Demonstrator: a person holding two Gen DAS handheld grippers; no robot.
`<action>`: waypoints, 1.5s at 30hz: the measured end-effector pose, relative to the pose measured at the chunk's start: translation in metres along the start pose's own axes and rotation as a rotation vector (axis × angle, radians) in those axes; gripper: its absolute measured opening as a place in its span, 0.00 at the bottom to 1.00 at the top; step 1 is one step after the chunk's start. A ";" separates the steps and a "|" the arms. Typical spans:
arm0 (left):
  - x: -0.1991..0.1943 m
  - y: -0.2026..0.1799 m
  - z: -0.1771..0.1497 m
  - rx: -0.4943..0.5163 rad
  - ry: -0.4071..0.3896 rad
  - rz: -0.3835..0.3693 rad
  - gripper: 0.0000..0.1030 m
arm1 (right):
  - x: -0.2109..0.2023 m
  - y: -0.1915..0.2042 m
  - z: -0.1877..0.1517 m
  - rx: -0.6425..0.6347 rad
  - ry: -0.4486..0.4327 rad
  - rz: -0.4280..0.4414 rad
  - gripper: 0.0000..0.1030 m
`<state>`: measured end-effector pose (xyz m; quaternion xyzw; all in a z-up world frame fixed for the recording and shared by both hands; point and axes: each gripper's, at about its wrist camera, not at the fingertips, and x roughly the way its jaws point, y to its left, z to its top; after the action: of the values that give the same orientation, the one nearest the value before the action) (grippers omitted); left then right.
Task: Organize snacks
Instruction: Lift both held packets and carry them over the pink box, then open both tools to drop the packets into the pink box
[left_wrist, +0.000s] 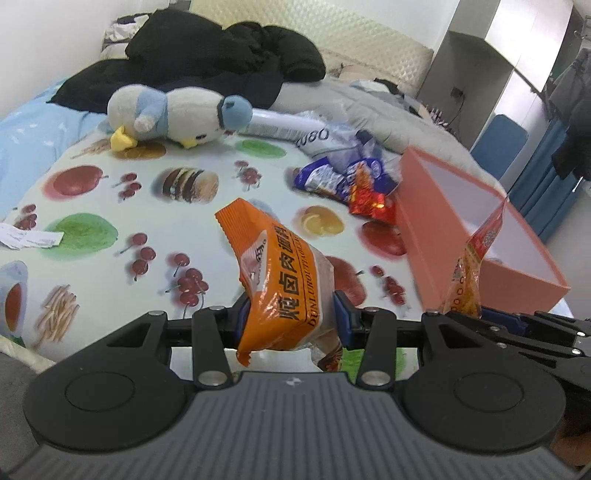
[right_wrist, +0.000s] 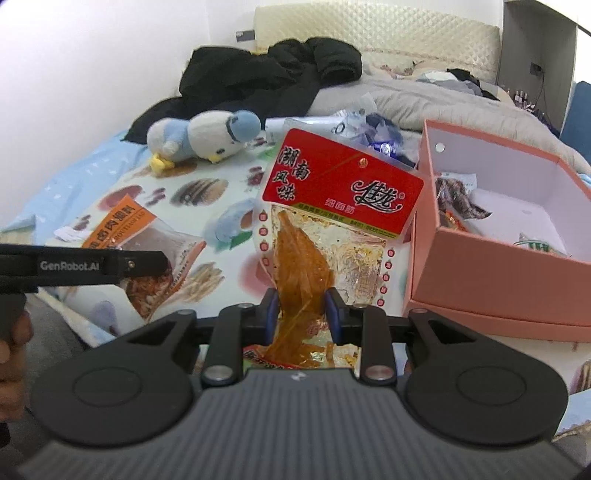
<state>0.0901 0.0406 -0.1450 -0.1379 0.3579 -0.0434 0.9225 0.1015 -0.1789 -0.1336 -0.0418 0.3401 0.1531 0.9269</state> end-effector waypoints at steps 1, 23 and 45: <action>-0.005 -0.003 0.001 0.001 -0.003 -0.004 0.48 | -0.005 0.000 0.001 0.003 -0.006 0.001 0.30; -0.043 -0.103 0.011 0.109 -0.018 -0.219 0.48 | -0.101 -0.053 0.004 0.134 -0.119 -0.109 0.30; 0.092 -0.213 0.083 0.181 0.062 -0.346 0.48 | -0.052 -0.176 0.039 0.231 -0.147 -0.223 0.30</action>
<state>0.2181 -0.1613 -0.0852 -0.1124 0.3517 -0.2375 0.8985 0.1428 -0.3521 -0.0751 0.0388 0.2801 0.0120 0.9591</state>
